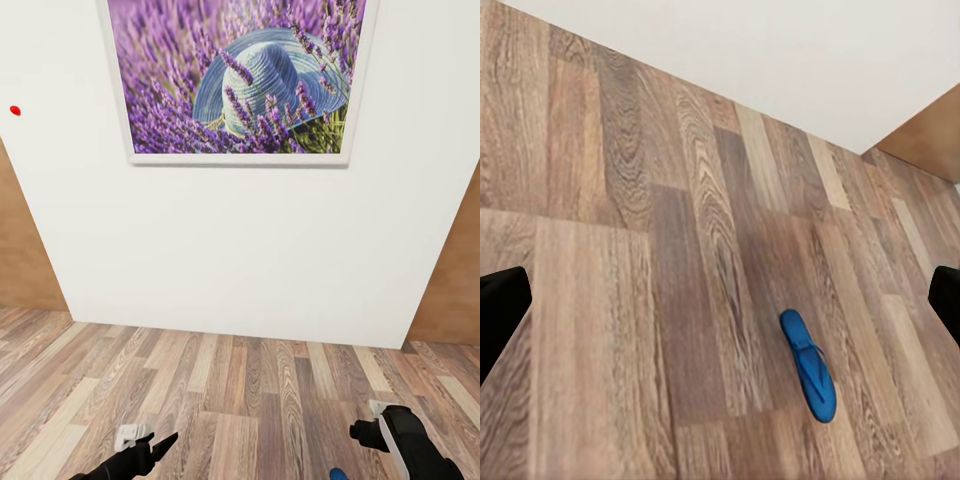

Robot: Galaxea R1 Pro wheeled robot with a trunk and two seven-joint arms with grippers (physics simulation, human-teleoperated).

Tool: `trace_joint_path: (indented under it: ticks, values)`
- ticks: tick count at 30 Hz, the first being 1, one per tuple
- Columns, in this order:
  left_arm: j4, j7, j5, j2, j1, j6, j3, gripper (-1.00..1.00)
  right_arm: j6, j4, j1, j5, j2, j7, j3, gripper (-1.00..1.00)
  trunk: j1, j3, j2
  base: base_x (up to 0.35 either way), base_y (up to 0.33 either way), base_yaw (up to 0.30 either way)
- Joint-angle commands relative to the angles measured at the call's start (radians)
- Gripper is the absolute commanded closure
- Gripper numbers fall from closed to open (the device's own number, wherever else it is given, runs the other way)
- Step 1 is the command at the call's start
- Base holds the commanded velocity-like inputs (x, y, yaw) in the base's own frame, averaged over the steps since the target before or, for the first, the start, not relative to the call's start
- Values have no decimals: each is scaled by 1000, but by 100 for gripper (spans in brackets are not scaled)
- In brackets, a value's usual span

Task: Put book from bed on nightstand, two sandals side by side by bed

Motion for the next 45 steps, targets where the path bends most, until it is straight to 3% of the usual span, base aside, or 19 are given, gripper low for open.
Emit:
trace_joint_path:
  ticks: [1,45]
  values:
    - [0,-2,8,0,-1,9,1,-100,4,-1,-1,5,0,4,-1,-100,4,-4,-8,0,0,0]
    - [0,-4,10,0,-1,9,0,-100,4,2,-1,5,0,2,-1,-100,172,-142,-316,0,0,0]
